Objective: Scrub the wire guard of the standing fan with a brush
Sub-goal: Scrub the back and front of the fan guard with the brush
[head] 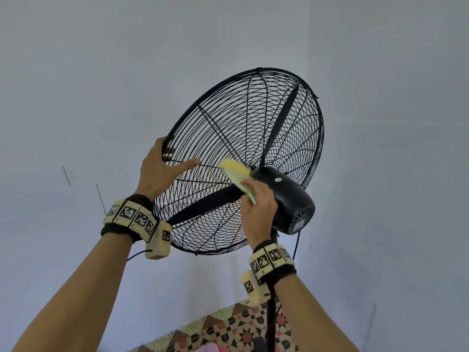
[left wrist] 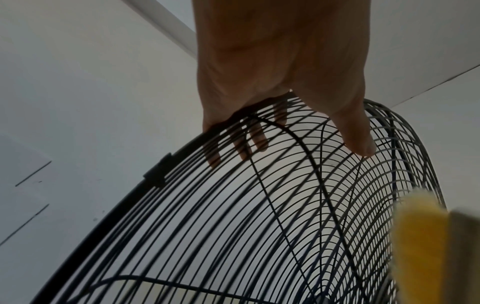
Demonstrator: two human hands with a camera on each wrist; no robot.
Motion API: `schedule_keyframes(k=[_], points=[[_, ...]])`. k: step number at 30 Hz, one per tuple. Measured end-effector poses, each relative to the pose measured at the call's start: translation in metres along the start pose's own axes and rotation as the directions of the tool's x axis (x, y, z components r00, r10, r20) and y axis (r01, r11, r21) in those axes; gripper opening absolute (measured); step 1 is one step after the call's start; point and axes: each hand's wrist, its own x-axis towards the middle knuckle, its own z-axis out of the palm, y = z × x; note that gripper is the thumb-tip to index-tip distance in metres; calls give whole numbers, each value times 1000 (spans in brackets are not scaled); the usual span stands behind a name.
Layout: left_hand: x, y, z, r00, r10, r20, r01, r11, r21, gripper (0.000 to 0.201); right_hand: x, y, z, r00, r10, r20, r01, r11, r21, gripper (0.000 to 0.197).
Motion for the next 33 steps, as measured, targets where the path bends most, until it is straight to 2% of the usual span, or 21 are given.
schedule_keyframes(k=[2, 3, 8, 10, 13, 15, 21, 23, 29, 31, 33], points=[[-1, 1, 1, 1000, 2, -4, -2, 1000, 4, 95, 11, -2, 4, 998, 35, -52, -33, 999, 37, 43], [-1, 0, 1, 1000, -3, -5, 3, 1000, 4, 95, 10, -3, 8, 998, 44, -36, -42, 998, 48, 45], [-3, -3, -1, 1000, -22, -9, 22, 1000, -3, 98, -42, 7, 21, 987, -12, 158, 13, 1000, -4, 48], [-2, -2, -1, 1000, -16, -10, 16, 1000, 0, 97, -38, 8, 17, 992, -7, 129, 3, 999, 33, 47], [-2, 0, 1, 1000, 5, -10, -5, 1000, 17, 96, -11, 6, 14, 999, 21, -30, -18, 997, 80, 45], [-2, 1, 2, 1000, 8, -13, -8, 1000, 19, 97, -1, 7, 18, 996, 42, -78, -38, 997, 61, 45], [-5, -2, -2, 1000, -19, -13, 19, 1000, -5, 98, -48, 16, 21, 989, 1, 147, 2, 1000, -18, 48], [-4, -1, -1, 1000, -12, -8, 12, 1000, -4, 97, -44, 14, 17, 993, 32, 115, -30, 999, -20, 47], [-6, 2, 1, 1000, -8, -15, 8, 1000, -7, 96, -1, 5, 17, 988, 114, -106, -108, 993, 57, 46], [-7, -1, -1, 1000, -10, -20, 10, 1000, -12, 96, -5, 9, 23, 990, 112, -85, -109, 993, 36, 46], [-7, -3, -2, 1000, -9, -19, 9, 1000, -10, 96, -23, 13, 27, 997, 75, -5, -75, 997, -5, 46]])
